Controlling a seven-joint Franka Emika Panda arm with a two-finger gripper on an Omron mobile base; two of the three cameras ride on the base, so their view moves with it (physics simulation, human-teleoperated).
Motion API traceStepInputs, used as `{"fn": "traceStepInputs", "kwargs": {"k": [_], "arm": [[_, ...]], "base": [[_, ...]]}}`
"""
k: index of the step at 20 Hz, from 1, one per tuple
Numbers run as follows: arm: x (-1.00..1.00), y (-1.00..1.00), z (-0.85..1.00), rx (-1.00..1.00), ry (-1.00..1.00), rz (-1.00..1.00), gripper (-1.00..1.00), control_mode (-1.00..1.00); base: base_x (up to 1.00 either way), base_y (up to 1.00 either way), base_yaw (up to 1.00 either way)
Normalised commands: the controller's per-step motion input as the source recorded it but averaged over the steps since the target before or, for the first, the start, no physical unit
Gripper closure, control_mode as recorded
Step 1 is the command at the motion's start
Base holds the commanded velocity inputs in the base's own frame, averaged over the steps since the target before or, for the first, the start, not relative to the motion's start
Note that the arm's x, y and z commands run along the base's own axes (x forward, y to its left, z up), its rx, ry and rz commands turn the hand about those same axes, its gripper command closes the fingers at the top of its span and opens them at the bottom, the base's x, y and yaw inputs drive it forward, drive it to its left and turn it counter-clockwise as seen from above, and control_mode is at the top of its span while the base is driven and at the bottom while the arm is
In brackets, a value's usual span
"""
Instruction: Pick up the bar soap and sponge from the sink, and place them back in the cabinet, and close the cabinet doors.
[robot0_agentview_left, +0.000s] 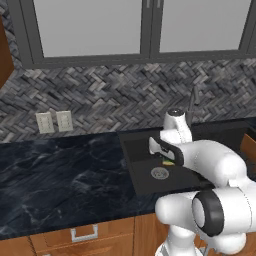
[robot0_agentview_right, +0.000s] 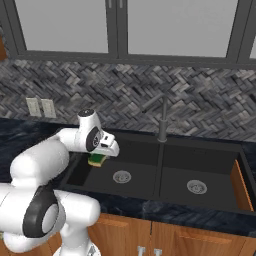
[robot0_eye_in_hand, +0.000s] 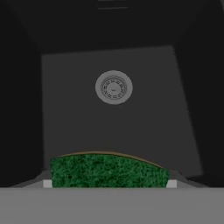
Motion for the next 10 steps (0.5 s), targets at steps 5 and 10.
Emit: {"fn": "traceStepInputs", "kwargs": {"k": [5,10], "arm": [[-0.56,0.00,0.60,0.00,0.00,0.00,1.00,-1.00],[-0.64,0.00,0.36,0.00,0.00,0.00,1.00,-1.00]], "base": [[0.00,0.00,0.00],[0.00,0.00,0.00]]}}
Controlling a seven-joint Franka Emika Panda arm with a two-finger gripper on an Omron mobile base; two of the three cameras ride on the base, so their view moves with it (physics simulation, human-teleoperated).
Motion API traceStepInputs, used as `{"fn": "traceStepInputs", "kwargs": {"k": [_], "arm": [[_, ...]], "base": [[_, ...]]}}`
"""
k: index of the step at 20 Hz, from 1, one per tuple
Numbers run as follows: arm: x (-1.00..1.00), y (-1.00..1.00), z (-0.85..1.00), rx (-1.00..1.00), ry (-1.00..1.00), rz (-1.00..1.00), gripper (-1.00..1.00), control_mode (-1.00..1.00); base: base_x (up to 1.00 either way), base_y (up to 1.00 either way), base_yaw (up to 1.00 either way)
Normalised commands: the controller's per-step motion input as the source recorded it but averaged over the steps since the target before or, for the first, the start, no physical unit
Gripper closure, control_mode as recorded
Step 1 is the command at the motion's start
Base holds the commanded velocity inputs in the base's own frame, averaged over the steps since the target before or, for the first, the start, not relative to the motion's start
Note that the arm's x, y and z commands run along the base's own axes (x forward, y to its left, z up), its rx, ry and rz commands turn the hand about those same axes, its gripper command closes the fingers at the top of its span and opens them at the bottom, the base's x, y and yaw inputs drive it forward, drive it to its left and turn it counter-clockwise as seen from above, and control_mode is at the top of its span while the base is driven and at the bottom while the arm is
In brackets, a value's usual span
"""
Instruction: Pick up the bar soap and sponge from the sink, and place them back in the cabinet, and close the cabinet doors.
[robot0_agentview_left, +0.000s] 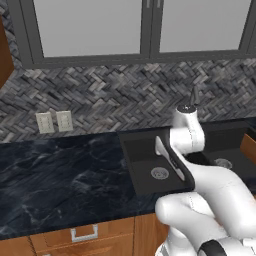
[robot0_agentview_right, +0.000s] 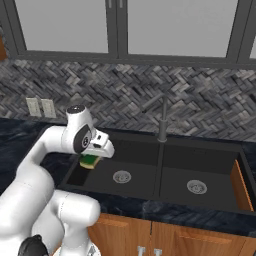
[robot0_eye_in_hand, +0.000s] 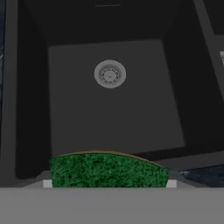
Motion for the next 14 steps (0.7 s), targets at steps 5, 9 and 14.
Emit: {"fn": "traceStepInputs", "kwargs": {"k": [5,9,14], "arm": [[-0.55,-0.01,0.41,0.00,0.00,0.00,1.00,-1.00],[-0.59,-0.03,0.41,0.00,0.00,0.00,1.00,-1.00],[-0.49,-0.03,0.36,0.00,0.00,0.00,1.00,-1.00]], "base": [[0.00,0.00,0.00],[0.00,0.00,0.00],[0.00,0.00,0.00]]}}
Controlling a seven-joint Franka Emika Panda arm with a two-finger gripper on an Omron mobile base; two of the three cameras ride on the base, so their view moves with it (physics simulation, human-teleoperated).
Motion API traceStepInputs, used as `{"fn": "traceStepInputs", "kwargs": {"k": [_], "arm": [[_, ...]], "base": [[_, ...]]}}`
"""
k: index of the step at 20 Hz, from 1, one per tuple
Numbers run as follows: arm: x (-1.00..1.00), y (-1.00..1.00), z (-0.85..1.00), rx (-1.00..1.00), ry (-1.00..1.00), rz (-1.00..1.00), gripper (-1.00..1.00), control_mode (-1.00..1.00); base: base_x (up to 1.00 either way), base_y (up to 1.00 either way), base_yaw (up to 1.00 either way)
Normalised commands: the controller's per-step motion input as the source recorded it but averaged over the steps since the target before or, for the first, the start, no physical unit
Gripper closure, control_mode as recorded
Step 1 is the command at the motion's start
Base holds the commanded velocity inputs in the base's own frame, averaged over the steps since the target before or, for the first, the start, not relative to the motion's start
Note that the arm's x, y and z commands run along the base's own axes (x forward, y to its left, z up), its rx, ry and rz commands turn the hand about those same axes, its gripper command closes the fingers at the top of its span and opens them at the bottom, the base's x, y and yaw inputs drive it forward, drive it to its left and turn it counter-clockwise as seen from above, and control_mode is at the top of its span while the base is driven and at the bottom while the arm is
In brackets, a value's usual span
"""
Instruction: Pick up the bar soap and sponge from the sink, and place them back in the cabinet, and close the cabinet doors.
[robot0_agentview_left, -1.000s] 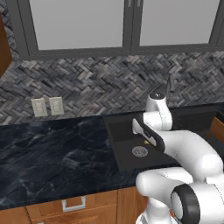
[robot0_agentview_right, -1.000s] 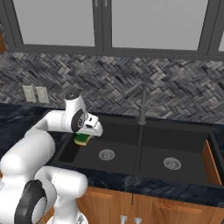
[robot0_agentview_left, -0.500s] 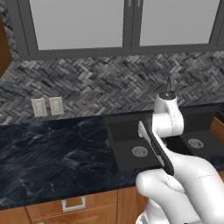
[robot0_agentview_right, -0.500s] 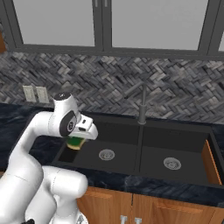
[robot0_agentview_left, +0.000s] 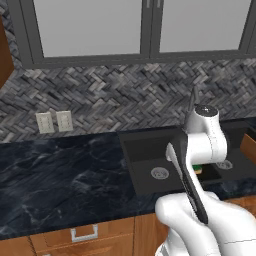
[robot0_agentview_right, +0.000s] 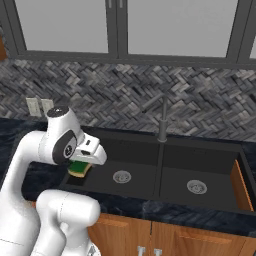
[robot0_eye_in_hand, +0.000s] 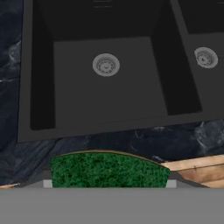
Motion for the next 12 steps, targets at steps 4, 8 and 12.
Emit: {"fn": "traceStepInputs", "kwargs": {"k": [4,8,12], "arm": [[-0.42,0.00,0.54,0.00,0.00,0.00,1.00,-1.00],[-0.29,0.00,0.63,0.00,0.00,0.00,1.00,-1.00],[-0.21,0.00,0.66,0.00,0.00,0.00,1.00,-1.00]], "base": [[0.00,0.00,0.00],[0.00,0.00,0.00],[0.00,0.00,0.00]]}}
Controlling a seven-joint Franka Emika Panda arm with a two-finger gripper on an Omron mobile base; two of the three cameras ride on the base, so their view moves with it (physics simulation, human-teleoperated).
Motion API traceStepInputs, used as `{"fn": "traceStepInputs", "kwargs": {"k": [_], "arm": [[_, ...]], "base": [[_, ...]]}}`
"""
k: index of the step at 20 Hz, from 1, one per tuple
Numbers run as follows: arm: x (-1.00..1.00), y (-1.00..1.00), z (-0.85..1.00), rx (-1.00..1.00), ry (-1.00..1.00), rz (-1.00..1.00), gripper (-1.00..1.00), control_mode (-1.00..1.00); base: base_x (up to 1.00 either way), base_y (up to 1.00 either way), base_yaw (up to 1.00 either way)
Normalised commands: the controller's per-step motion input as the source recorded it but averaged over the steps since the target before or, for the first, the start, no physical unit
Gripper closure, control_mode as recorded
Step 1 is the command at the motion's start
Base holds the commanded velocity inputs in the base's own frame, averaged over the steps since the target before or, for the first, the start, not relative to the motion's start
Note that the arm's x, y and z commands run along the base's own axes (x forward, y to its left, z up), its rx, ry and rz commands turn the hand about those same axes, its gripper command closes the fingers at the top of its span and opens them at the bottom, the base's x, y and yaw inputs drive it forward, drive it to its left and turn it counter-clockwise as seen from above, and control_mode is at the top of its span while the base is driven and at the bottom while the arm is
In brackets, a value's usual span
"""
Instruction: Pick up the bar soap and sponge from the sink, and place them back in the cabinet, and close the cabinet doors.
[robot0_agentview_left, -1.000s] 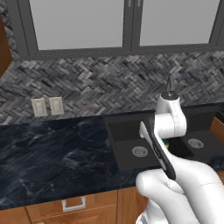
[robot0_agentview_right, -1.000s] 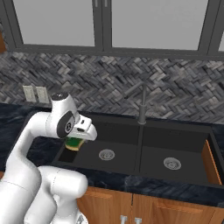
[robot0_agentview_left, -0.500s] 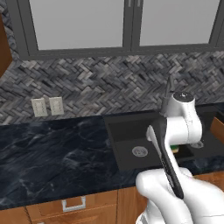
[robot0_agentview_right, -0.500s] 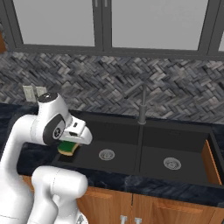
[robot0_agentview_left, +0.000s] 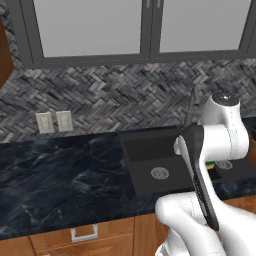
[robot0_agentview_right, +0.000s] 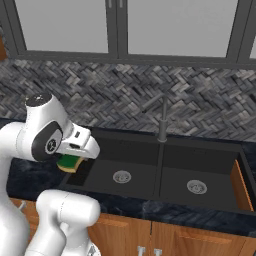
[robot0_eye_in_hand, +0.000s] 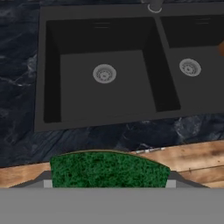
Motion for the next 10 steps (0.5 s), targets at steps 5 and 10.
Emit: {"fn": "traceStepInputs", "kwargs": {"k": [5,10], "arm": [[-0.16,0.00,0.57,0.00,0.00,0.00,1.00,-1.00],[-0.04,0.00,0.43,0.00,0.00,0.01,1.00,-1.00]], "base": [[0.00,0.00,0.00],[0.00,0.00,0.00]]}}
